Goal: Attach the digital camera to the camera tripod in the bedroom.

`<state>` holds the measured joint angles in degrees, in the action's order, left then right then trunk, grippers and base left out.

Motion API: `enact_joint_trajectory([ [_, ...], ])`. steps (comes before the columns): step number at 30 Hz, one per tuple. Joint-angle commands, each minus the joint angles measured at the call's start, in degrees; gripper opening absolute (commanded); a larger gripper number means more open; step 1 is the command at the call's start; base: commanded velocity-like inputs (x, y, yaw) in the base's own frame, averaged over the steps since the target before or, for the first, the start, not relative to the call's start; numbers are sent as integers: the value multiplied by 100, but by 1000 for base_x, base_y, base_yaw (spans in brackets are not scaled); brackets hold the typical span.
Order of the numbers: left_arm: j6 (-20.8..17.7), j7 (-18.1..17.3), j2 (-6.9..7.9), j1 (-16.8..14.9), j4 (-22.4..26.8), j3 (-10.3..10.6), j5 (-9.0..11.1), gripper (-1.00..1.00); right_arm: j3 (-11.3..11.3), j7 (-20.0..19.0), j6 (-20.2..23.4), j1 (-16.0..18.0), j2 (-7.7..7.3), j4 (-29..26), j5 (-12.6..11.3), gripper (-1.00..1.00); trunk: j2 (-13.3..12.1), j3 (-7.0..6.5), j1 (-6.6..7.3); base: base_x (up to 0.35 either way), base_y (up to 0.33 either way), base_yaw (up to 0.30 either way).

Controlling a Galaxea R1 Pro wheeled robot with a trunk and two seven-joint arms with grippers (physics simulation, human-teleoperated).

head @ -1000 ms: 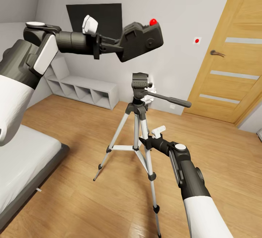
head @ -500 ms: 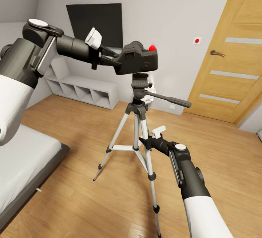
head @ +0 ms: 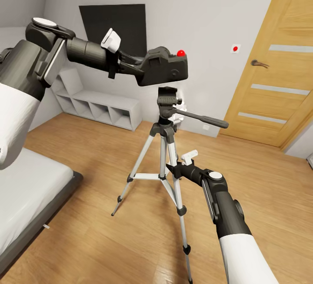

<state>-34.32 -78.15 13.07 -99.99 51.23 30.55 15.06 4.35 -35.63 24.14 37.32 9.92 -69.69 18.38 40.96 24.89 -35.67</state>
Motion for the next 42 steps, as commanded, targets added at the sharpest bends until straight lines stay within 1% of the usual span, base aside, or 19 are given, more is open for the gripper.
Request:
enact_joint_trajectory([
  [1,-54,-5,-31,-19,-59,24,49,-100,31,-49,126,5,8,128,245,-100,5,8,-2,0,0,0],
  [2,-51,-3,-221,-235,-342,22,43,-100,31,-49,126,4,8,125,245,-100,5,8,-2,0,0,0],
  [4,-50,-1,-313,-342,-508,22,40,-100,31,-49,126,3,8,124,245,-100,5,8,-2,0,0,0],
  [5,-48,0,-426,-442,-692,24,32,-100,31,-49,126,3,8,123,245,-100,5,8,-2,0,0,0],
  [8,-42,1,-606,-562,-948,31,-8,-100,31,-49,126,5,8,123,245,-100,5,8,-2,0,0,0],
  [9,-35,1,-699,-611,-1078,37,-64,-100,31,-49,126,6,8,122,245,-100,5,8,-2,0,0,0],
  [12,-13,-2,-781,-653,-1200,42,-194,-100,31,-49,126,6,8,122,245,-100,5,8,-2,0,0,0],
  [14,0,-4,-804,-669,-1245,46,-299,-100,31,-49,126,5,8,122,245,-100,5,8,-2,0,0,0],
  [15,8,-8,-809,-679,-1266,48,-405,-100,31,-49,126,4,8,122,245,-100,5,8,-2,0,0,0],
  [20,18,-14,-815,-692,-1244,47,-591,-100,33,-49,126,6,8,122,245,-100,5,8,-2,0,0,0],
  [29,29,-16,-795,-697,-1221,60,-667,-100,32,-49,126,4,8,122,246,-100,5,8,-2,0,0,0],
  [37,43,-28,-693,-697,-1194,79,-675,-100,31,-49,126,4,8,128,250,-100,5,8,-2,0,0,0],
  [39,48,-62,-673,-697,-1155,90,-673,-100,31,-49,126,6,8,129,249,-100,5,8,-2,0,0,0],
  [42,56,-232,-611,-697,-1014,113,-681,-100,32,-49,126,5,8,135,252,-100,5,8,-2,0,0,0],
])
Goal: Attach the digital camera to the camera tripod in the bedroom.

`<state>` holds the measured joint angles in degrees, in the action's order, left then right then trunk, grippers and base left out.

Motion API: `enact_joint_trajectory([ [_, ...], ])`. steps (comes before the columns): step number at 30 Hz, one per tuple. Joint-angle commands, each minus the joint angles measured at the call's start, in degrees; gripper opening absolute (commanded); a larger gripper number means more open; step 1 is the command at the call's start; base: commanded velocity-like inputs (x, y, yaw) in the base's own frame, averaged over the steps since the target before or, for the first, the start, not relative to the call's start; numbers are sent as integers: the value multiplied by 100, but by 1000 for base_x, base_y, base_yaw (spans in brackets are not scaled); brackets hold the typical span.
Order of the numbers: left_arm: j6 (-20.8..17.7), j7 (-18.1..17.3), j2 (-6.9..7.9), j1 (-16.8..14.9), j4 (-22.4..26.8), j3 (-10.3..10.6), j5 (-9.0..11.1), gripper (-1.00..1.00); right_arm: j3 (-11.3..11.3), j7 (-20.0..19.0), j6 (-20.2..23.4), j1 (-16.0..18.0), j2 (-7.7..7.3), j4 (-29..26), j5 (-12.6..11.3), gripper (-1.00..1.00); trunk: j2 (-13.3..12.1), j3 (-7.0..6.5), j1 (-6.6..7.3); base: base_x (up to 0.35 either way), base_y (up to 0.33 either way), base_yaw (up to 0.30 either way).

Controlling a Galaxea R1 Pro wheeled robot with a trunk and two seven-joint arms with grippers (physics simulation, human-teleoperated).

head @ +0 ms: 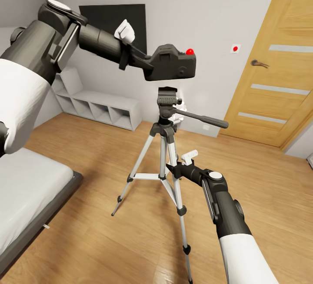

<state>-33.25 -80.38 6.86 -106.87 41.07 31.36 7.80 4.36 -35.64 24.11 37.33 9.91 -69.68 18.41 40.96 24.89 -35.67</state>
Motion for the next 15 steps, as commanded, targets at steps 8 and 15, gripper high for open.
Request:
enact_joint_trajectory([
  [8,-58,-132,88,-10,59,46,40,-100,31,-46,129,4,8,146,251,-100,5,8,-2,0,0,0],
  [15,-88,-142,69,-10,52,34,43,-100,30,-41,129,3,8,156,251,-100,5,8,-2,0,0,0],
])
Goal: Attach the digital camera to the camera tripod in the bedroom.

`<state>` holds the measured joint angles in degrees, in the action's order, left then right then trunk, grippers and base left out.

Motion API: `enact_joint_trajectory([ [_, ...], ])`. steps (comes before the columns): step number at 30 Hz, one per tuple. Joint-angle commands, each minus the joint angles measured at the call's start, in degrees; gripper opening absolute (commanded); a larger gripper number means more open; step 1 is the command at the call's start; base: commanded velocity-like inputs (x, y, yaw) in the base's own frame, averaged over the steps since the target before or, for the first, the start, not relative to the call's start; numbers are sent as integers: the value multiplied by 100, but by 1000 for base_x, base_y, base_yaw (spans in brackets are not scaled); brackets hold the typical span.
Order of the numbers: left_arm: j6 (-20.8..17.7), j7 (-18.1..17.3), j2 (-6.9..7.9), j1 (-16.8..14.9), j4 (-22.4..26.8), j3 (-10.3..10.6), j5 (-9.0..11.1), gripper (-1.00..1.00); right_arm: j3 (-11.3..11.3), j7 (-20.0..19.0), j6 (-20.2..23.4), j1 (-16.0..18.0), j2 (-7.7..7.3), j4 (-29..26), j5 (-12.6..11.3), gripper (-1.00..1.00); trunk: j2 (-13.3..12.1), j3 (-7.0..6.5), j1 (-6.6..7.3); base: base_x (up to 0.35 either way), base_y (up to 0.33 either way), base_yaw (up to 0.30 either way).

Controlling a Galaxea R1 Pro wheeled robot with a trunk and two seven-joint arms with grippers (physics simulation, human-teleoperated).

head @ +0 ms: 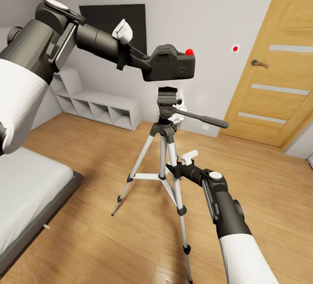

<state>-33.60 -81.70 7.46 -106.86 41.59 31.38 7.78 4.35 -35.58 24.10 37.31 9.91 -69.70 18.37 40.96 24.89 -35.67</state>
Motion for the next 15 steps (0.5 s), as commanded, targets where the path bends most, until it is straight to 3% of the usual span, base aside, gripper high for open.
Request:
enact_joint_trajectory([
  [1,-61,-10,4,-10,-5,29,50,-100,31,-47,130,4,8,158,255,-100,5,8,-2,0,0,0],
  [15,-112,-28,0,-11,-126,26,82,-100,35,-51,130,6,8,156,255,-100,5,8,-2,0,0,0],
])
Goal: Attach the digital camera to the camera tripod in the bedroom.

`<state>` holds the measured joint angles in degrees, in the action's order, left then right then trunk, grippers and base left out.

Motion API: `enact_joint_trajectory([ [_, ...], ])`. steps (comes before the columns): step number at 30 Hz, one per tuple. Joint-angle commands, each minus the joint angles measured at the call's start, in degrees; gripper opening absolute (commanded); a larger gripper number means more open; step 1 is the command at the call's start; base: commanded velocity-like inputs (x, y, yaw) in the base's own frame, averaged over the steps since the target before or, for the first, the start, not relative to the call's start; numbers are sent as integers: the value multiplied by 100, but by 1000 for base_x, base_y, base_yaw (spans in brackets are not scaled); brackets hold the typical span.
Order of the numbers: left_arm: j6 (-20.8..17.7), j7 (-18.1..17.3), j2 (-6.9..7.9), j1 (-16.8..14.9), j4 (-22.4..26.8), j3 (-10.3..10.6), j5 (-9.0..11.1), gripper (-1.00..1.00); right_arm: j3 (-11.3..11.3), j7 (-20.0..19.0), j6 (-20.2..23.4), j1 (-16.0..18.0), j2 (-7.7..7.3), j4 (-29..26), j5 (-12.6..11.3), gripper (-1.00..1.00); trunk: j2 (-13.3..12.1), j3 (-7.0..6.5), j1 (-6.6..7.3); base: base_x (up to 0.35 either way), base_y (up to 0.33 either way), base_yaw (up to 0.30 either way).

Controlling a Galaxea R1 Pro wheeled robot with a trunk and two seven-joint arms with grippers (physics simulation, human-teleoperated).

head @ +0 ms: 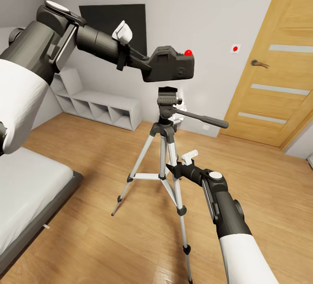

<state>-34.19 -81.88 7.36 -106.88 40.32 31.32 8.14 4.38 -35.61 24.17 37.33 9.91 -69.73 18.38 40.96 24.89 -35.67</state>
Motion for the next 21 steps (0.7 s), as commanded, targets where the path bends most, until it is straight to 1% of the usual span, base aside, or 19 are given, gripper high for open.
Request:
enact_joint_trajectory([
  [1,-52,-12,8,-10,-3,32,46,-100,32,-49,123,4,8,159,254,-100,5,8,-2,0,0,0],
  [9,-54,-12,-4,-9,-7,39,45,-100,35,-50,123,4,8,149,254,-100,5,8,-2,0,0,0],
  [14,-53,8,-20,-9,-7,79,40,-100,36,-51,123,4,8,145,254,-100,5,8,-2,0,0,0],
  [21,-49,50,-61,-4,-50,288,46,-100,36,-51,123,4,8,140,254,-100,5,8,-2,0,0,0],
])
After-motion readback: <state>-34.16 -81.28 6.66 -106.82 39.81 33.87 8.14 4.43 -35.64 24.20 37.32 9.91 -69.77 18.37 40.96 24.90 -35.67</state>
